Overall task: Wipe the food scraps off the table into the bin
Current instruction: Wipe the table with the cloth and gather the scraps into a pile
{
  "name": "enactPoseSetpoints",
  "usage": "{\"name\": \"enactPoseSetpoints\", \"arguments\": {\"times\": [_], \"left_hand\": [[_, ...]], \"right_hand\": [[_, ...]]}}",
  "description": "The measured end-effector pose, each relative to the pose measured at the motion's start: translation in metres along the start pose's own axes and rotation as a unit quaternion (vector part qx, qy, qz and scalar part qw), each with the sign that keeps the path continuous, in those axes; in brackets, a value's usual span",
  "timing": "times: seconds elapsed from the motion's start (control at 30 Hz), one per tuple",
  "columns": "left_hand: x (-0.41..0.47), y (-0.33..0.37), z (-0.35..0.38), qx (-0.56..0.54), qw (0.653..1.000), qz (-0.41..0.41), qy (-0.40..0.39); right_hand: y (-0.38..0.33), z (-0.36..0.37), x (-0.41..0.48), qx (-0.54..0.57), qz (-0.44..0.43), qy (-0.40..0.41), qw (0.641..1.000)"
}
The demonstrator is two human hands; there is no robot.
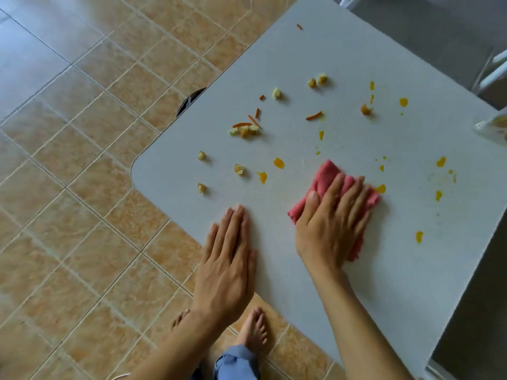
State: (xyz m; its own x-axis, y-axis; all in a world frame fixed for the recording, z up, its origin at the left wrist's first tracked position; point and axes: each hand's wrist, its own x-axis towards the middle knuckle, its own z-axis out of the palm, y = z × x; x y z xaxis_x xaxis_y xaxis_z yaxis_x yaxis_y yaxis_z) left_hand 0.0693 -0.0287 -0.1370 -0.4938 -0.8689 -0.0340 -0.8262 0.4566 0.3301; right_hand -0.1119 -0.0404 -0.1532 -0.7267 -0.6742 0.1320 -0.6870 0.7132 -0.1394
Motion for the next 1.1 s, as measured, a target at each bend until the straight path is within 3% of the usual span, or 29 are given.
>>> {"name": "enactPoseSetpoints", "arguments": {"times": [0.03,0.07,0.13,0.2,0.3,0.33,0.47,0.5,0.6,0.63,0.73,0.77,0.87,0.9,1.0,1.03,1.1], "left_hand": [[0.0,0.0,-0.001,-0.001,1.0,-0.001,0.005],[0.0,0.0,-0.001,-0.002,1.0,-0.001,0.007],[0.0,0.0,-0.001,-0.005,1.0,0.003,0.004],[0.001,0.0,-0.002,-0.008,1.0,0.004,-0.004],[0.0,0.0,-0.003,-0.006,1.0,-0.003,-0.018],[-0.001,0.001,-0.004,-0.005,1.0,-0.005,-0.022],[0.002,0.0,-0.006,-0.002,1.0,-0.004,-0.026],[0.002,0.0,-0.006,-0.002,1.0,-0.004,-0.026],[0.001,0.0,-0.007,-0.007,0.999,-0.005,-0.031],[0.0,0.0,-0.007,-0.009,0.999,-0.006,-0.034],[0.002,-0.003,-0.009,0.001,0.999,-0.006,-0.049],[0.003,-0.004,-0.009,0.007,0.999,-0.005,-0.053],[0.001,0.0,-0.01,0.012,0.998,-0.016,-0.061],[0.0,0.003,-0.01,0.006,0.998,-0.024,-0.062],[0.006,0.017,-0.013,-0.028,0.997,-0.047,-0.048],[0.009,0.024,-0.013,-0.04,0.997,-0.045,-0.047],[0.016,0.04,-0.01,-0.059,0.997,-0.03,-0.046]], "right_hand": [[-0.013,0.0,-0.003,0.004,0.022,0.001,1.0],[-0.024,0.0,-0.008,0.011,-0.015,-0.007,1.0],[-0.032,0.003,-0.008,0.028,-0.179,-0.039,0.983],[-0.028,0.007,0.015,0.025,-0.247,-0.043,0.968],[-0.04,0.014,0.037,0.033,-0.067,0.007,0.997],[-0.052,0.013,0.034,0.036,-0.044,0.0,0.998],[-0.061,0.016,0.024,0.062,-0.29,-0.054,0.953],[-0.054,0.016,0.03,0.065,-0.294,-0.05,0.952],[-0.052,0.014,0.026,0.052,-0.128,-0.018,0.99],[-0.06,0.012,0.019,0.052,-0.121,-0.027,0.991],[-0.054,0.009,0.014,0.082,-0.303,-0.074,0.947],[-0.041,0.009,0.023,0.091,-0.31,-0.081,0.943],[-0.007,0.0,0.024,0.083,-0.115,-0.044,0.989],[-0.004,-0.004,0.012,0.075,-0.092,-0.038,0.992],[0.014,-0.018,-0.025,0.085,-0.272,-0.089,0.954],[0.032,-0.021,-0.027,0.081,-0.289,-0.094,0.949],[0.066,-0.025,-0.033,0.051,-0.163,-0.063,0.983]]}}
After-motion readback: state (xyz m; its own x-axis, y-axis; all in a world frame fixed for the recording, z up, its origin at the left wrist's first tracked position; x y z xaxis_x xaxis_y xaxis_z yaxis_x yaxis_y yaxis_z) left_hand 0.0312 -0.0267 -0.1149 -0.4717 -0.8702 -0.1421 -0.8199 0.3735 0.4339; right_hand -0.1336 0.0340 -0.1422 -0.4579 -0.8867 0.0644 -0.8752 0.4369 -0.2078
